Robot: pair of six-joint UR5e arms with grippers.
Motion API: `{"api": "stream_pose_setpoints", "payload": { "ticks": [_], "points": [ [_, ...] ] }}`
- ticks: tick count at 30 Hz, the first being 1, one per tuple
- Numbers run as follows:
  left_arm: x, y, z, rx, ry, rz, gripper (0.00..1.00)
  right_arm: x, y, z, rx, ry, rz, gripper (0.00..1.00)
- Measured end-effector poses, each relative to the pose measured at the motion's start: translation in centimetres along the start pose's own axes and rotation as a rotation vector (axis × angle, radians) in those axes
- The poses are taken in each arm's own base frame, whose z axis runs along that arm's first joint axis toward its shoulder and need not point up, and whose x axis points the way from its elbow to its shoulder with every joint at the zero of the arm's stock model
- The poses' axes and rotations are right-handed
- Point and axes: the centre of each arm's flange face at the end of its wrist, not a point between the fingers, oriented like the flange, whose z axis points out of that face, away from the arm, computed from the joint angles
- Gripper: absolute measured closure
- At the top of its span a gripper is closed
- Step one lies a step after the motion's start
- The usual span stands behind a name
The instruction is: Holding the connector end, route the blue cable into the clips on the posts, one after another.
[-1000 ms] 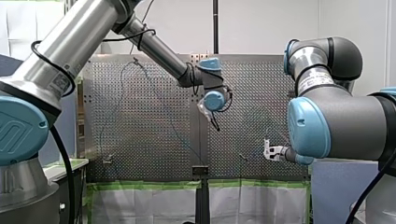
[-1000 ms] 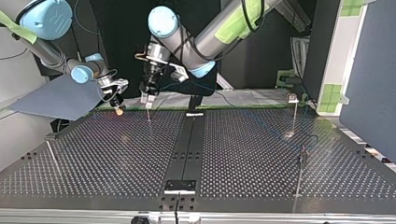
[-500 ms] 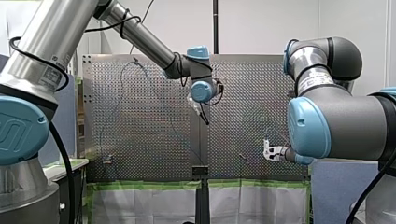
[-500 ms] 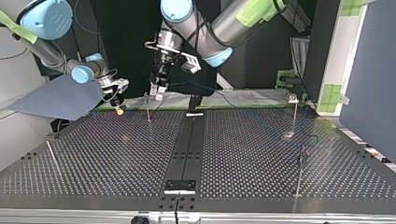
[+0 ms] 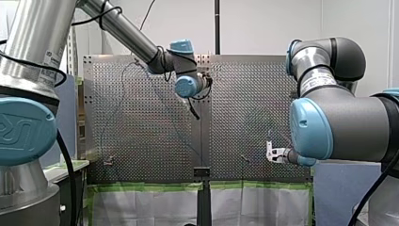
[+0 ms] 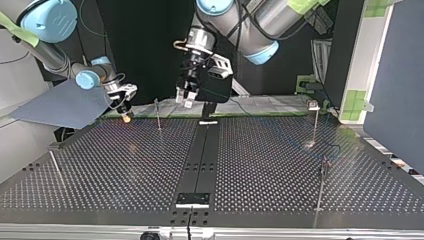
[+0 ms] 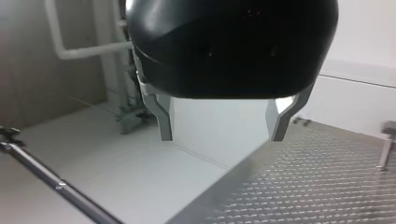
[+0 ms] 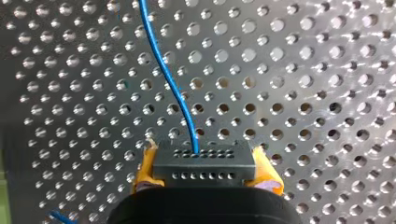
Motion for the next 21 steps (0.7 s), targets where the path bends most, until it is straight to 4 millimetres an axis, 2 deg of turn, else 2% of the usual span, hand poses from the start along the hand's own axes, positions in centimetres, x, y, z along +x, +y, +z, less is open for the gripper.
{"api": "stream_pose_setpoints", "payload": {
  "ticks": [5, 9, 14, 21],
  "points": [
    [-2.6, 1.6, 0.1, 0.026, -0.052, 0.009, 0.04, -0.5, -0.1, -0.5, -0.006, -0.017, -0.009, 1.00],
    [-3.1, 2.6, -0.4, 0.026, -0.074, 0.008, 0.04, -0.9, -0.1, -1.0, -0.012, -0.027, -0.012, 1.00],
    [-0.5, 5.1, -1.9, -0.006, -0.040, 0.042, 0.04, -0.7, 0.1, -1.4, -0.015, -0.029, -0.017, 1.00],
    [4.1, 8.8, -5.2, -0.059, 0.064, 0.116, 0.04, 2.1, 0.4, -2.6, -0.030, 0.001, -0.037, 1.00]
  ]
}}
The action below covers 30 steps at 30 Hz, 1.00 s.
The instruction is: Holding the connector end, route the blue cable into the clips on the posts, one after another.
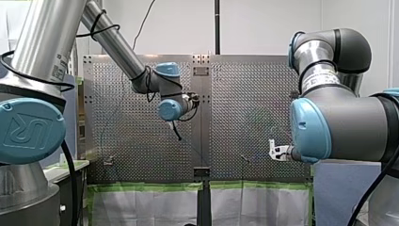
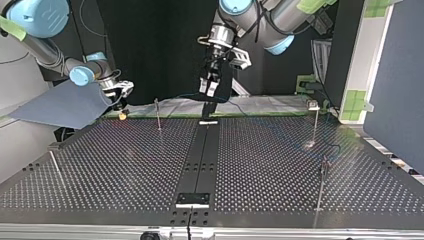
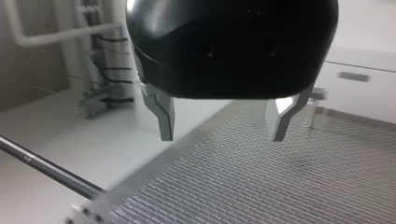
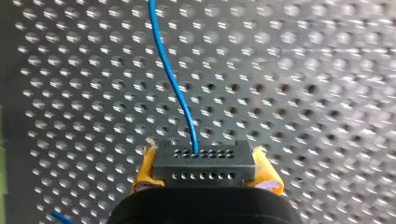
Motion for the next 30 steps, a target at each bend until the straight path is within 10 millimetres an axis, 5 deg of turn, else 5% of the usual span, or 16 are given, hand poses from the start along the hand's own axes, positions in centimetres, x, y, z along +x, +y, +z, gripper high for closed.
{"api": "stream_pose_setpoints", "payload": {
  "ticks": [7, 30],
  "points": [
    [3.3, 2.8, -3.1, -0.045, 0.100, 0.043, 0.04, 2.4, 0.2, -1.8, -0.019, 0.018, -0.007, 1.00],
    [6.0, 8.6, -13.4, -0.115, 0.243, 0.108, 0.04, 16.0, 0.7, -3.2, -0.040, 0.196, 0.028, 1.00]
  ]
}}
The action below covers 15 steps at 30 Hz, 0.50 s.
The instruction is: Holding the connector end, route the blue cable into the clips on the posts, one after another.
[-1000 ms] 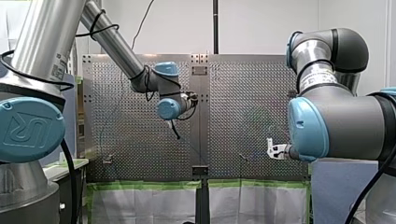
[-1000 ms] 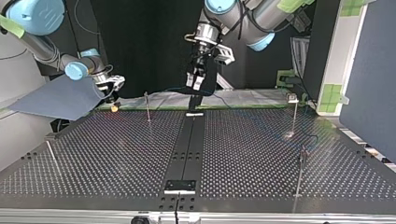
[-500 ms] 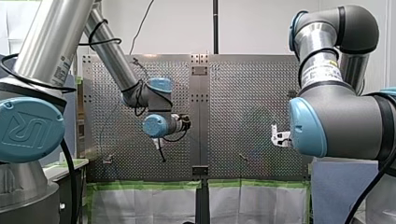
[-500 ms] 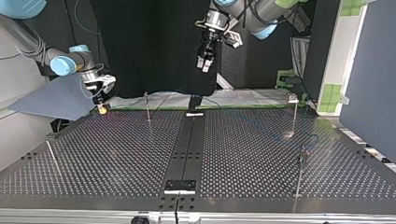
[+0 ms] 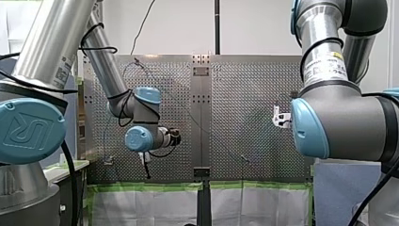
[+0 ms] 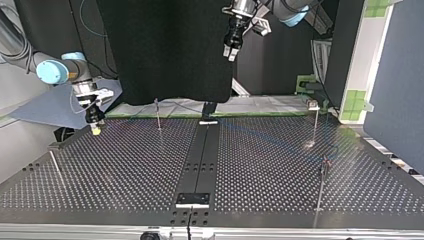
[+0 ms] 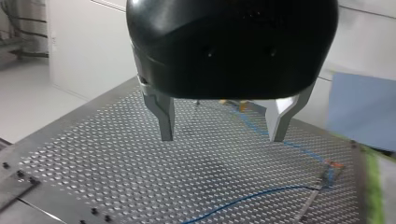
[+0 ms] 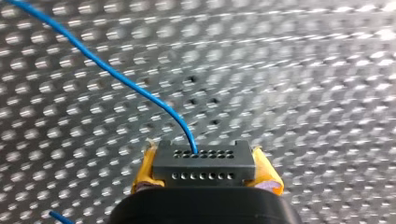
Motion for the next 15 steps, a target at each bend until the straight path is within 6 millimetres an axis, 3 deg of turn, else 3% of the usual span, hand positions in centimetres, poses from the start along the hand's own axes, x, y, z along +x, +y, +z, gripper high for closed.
{"api": "stream_pose_setpoints", "payload": {
  "ticks": [5, 15],
  "points": [
    [0.7, 0.8, -1.5, -0.008, 0.028, 0.025, 0.04, 0.2, -0.1, 0.0, 0.003, 0.002, 0.006, 1.00],
    [0.8, 1.0, -1.8, -0.009, 0.032, 0.030, 0.04, 0.3, -0.2, 0.0, 0.004, 0.002, 0.007, 1.00]
  ]
}}
